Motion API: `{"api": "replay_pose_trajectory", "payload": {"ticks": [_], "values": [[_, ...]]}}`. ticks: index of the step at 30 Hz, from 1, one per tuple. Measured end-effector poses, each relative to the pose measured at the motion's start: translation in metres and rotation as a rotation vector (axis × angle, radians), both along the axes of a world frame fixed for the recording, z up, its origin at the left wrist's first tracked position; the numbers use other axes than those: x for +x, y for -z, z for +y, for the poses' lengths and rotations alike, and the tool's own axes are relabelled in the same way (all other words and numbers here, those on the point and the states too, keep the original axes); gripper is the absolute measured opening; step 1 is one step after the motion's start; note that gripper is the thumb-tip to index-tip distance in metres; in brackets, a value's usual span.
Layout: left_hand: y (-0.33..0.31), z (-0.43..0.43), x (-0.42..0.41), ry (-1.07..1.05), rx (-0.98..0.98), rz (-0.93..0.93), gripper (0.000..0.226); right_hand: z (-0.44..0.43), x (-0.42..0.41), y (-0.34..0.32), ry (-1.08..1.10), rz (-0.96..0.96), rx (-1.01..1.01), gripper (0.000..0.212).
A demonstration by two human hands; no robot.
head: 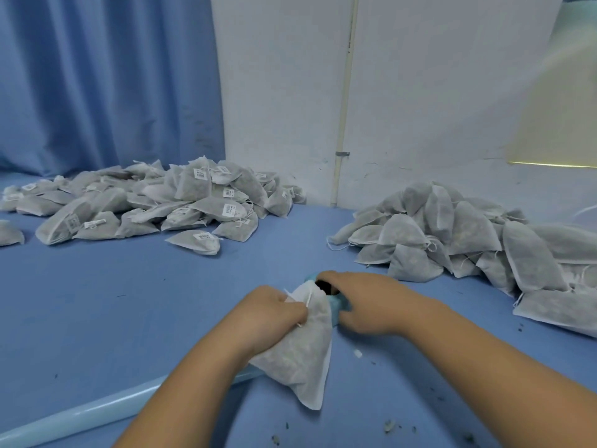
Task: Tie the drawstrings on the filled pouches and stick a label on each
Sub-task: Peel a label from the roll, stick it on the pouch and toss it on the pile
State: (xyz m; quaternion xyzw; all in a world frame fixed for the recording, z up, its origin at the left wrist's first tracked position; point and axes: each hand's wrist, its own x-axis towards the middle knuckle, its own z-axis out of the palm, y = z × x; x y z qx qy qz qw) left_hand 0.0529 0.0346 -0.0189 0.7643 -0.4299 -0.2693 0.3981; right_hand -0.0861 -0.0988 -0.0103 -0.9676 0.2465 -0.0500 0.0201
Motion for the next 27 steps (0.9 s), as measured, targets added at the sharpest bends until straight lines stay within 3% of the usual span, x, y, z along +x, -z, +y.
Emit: {"api": "replay_pose_trajectory", "payload": {"ticks": [3, 5, 9, 12, 18, 23, 27], "values": [[-0.002, 0.002, 0.004, -0.037, 0.015, -0.072, 0.030, -0.004, -0.004, -0.008, 0.021, 0.039, -0.076, 0.057], [-0.003, 0.004, 0.008, -0.070, 0.032, -0.103, 0.034, -0.005, -0.008, -0.010, 0.042, 0.016, -0.016, 0.055], [-0.004, 0.006, 0.011, -0.144, 0.052, -0.220, 0.022, -0.004, -0.010, 0.000, 0.029, -0.025, 0.079, 0.031], [-0.004, 0.005, 0.010, -0.233, 0.001, -0.247, 0.020, -0.003, -0.011, 0.004, 0.031, -0.057, 0.118, 0.025], [0.000, -0.001, -0.010, -0.065, -0.196, -0.079, 0.035, -0.001, -0.017, 0.006, -0.003, -0.149, 0.063, 0.018], [0.009, -0.011, -0.021, 0.054, -0.137, 0.063, 0.023, 0.003, -0.029, 0.014, -0.010, -0.256, 0.134, 0.018], [0.012, -0.014, -0.017, 0.051, -0.078, 0.114, 0.025, 0.010, -0.038, 0.031, 0.045, -0.415, 0.236, 0.020]]}}
